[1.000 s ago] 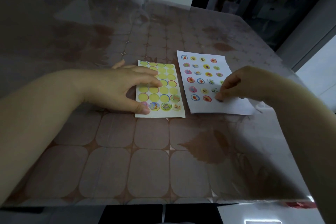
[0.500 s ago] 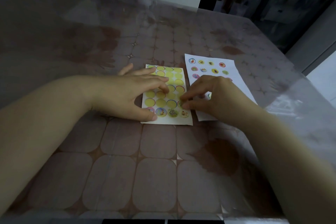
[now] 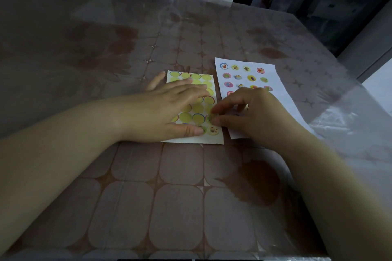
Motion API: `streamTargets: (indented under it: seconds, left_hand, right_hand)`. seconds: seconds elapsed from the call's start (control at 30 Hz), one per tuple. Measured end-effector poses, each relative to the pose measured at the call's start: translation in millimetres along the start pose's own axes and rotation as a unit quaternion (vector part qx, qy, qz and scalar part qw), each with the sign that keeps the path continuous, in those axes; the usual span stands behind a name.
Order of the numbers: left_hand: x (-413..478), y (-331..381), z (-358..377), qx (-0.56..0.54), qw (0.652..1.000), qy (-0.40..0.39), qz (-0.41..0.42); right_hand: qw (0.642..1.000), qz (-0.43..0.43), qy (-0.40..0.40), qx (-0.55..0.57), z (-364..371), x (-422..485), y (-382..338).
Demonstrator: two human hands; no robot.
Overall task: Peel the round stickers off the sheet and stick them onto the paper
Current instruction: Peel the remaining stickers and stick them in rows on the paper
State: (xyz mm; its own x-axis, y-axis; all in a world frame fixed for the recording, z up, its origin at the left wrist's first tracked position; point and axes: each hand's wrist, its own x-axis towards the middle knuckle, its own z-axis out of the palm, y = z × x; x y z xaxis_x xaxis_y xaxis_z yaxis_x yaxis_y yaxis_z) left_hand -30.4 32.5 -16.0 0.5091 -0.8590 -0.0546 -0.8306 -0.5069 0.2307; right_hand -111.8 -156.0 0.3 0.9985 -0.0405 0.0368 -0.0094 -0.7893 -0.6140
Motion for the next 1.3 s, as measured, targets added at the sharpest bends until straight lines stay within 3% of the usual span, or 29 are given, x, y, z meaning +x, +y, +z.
streamTargets:
  seconds: [0.23,1.3]
  left_hand:
    - [1.2,2.3,-0.3,0.01,0.999,-0.044,-0.023]
    - [2.9,-1.0,0.6,-0.021,0.999,-0.037,-0.014]
  right_hand:
    - [1.0,0.005,0.002,0.019,1.7,-0.1,-2.8]
    - [1.0,0.007,-0.009,0.025,2.7,-0.4,-1.7]
